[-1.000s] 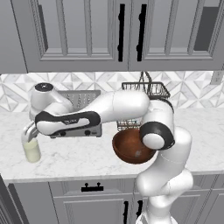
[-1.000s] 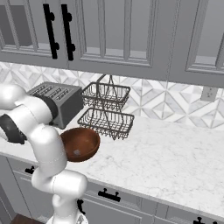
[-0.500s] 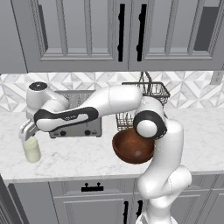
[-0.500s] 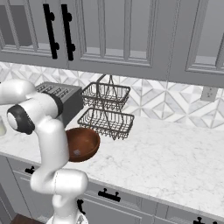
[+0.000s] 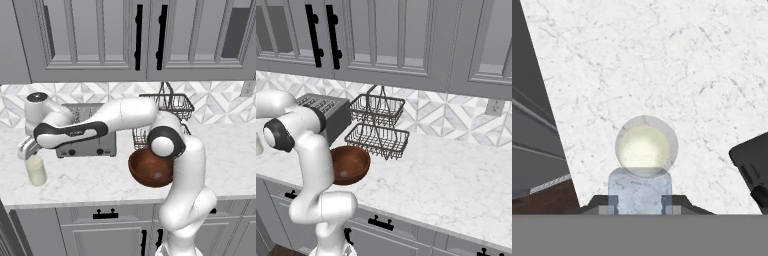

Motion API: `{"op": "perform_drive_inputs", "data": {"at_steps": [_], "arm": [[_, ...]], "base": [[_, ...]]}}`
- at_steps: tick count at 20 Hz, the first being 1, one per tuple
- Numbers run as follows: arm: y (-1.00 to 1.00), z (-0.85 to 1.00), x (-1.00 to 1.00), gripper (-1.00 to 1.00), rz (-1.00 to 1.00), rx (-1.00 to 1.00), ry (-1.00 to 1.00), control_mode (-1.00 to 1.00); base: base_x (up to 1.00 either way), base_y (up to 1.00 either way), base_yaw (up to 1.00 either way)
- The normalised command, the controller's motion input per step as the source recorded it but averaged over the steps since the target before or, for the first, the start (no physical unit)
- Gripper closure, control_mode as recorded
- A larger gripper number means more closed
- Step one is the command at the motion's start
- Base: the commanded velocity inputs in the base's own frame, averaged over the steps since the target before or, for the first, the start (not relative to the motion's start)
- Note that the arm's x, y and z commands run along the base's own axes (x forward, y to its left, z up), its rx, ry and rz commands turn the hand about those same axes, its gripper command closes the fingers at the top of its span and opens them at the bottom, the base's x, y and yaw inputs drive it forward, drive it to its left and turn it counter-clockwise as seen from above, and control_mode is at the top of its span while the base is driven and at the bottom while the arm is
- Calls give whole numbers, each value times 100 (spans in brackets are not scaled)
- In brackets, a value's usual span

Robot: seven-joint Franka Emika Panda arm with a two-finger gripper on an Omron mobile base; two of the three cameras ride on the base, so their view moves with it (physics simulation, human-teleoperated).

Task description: Grab a lemon wedge from the fridge and one ice cube from the ice bowl, and put them in the glass of lemonade.

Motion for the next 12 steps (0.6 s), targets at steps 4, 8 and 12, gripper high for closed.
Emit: {"op": "perform_drive_inputs", "data": {"at_steps": [4, 8, 12], "arm": [[0, -1, 0, 100, 0, 0, 0, -100], [0, 0, 0, 100, 0, 0, 0, -100], [0, 0, 19, 100, 0, 0, 0, -100]], "base": [[0, 0, 0], [0, 0, 0], [0, 0, 0]]}}
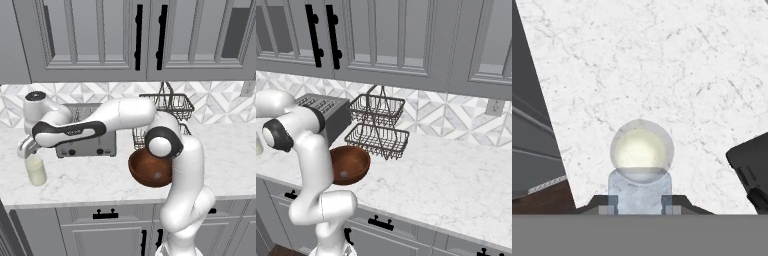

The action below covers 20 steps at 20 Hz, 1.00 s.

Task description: Grab a lemon wedge from the fridge and one ice cube from the ice bowl, and put them in the glass of lemonade.

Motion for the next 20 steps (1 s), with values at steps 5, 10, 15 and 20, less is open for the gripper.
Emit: {"op": "perform_drive_inputs", "data": {"at_steps": [5, 10, 15, 20], "arm": [[-1, -10, 9, 100, 0, 0, 0, -100], [0, -27, 0, 100, 0, -1, 0, -100], [8, -30, 7, 100, 0, -4, 0, -100], [12, -3, 9, 100, 0, -2, 0, -100]], "base": [[0, 0, 0], [0, 0, 0], [0, 0, 0], [0, 0, 0]]}}
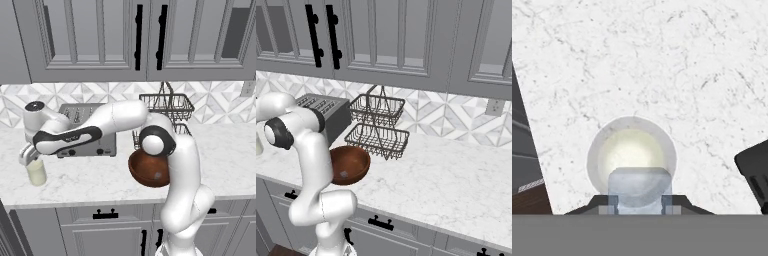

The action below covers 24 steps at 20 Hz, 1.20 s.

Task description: Grab a lemon wedge from the fridge and one ice cube from the ice bowl, and put them in the glass of lemonade.

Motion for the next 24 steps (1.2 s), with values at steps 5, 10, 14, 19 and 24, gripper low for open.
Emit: {"op": "perform_drive_inputs", "data": {"at_steps": [5, 10, 14, 19, 24], "arm": [[27, 7, 4, 100, 0, 0, 0, -100], [5, -19, 1, 100, 0, 0, 0, -100], [0, -39, 0, 100, 0, 0, 0, -100], [0, -3, 0, -100, 0, 0, 0, -100], [0, 0, 0, -100, 0, 0, 0, -100]], "base": [[0, 0, 0], [0, 0, 0], [0, 0, 0], [0, 0, 0], [0, 0, 0]]}}
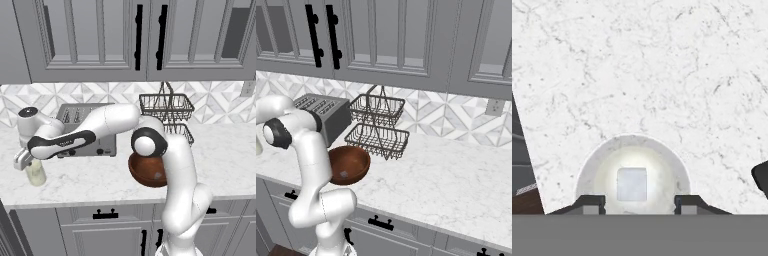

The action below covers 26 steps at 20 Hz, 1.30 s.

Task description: Grab a lemon wedge from the fridge and one ice cube from the ice bowl, and put them in the glass of lemonade.

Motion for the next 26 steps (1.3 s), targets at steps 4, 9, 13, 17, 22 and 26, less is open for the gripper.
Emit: {"op": "perform_drive_inputs", "data": {"at_steps": [4, 9, 13, 17, 22, 26], "arm": [[0, 0, 0, -100, 0, 0, 0, -100], [-10, 0, 0, -100, 0, 1, 0, -100], [-34, 21, -2, -100, 0, 6, 0, -100], [-12, 51, -18, -100, 0, 7, 0, -100], [-9, 24, -28, -100, 0, 8, -4, -100], [-22, 6, -31, -100, 0, 9, 0, -100]], "base": [[0, 0, 0], [0, 0, 0], [0, 0, 0], [0, 0, 0], [0, 0, 0], [0, 0, 0]]}}
